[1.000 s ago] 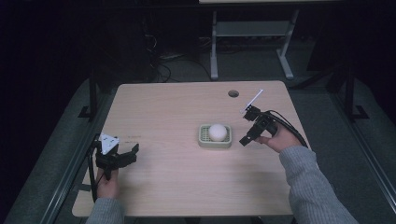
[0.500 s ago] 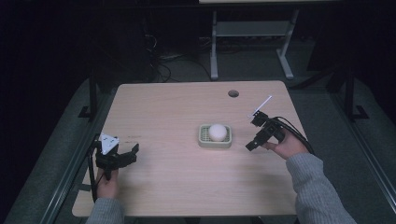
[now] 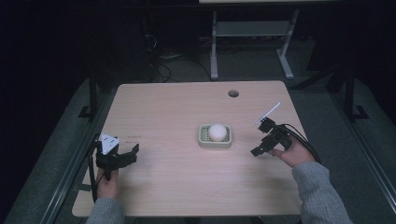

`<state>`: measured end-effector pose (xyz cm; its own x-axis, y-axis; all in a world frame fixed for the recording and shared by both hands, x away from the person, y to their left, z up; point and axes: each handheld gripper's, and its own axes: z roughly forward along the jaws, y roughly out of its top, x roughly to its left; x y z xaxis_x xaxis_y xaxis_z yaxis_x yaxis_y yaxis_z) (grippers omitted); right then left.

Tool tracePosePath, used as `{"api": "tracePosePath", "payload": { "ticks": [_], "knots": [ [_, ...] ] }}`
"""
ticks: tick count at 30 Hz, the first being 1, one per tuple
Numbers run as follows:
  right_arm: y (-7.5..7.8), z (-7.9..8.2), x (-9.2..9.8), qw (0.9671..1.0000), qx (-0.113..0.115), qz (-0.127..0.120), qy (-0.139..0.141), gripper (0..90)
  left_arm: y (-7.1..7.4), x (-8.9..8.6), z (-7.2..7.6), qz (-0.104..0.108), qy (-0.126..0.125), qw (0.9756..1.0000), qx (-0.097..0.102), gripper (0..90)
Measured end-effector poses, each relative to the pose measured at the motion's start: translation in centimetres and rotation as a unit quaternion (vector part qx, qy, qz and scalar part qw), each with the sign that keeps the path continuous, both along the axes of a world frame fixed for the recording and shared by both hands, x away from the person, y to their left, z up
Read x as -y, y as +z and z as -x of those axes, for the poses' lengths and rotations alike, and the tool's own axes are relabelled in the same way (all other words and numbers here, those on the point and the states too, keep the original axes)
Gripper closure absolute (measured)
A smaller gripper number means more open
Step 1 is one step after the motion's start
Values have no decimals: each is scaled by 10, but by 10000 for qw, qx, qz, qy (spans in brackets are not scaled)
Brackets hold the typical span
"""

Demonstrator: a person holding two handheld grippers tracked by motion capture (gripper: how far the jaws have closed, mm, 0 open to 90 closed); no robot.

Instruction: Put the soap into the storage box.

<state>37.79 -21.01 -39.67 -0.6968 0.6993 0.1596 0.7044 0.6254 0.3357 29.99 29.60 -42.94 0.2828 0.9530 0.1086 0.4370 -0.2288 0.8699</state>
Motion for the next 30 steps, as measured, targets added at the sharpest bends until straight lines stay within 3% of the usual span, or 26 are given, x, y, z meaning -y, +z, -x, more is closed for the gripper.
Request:
{"api": "tracePosePath", "payload": {
  "ticks": [7,30],
  "knots": [
    [-9,8,6,10000,-70,-26,-60,241,0,0,0,-16,-10,10000,-6,148],
    [-28,44,27,9994,67,-236,-224,241,-1,2,0,-53,-44,10000,6,148]
  ]
}}
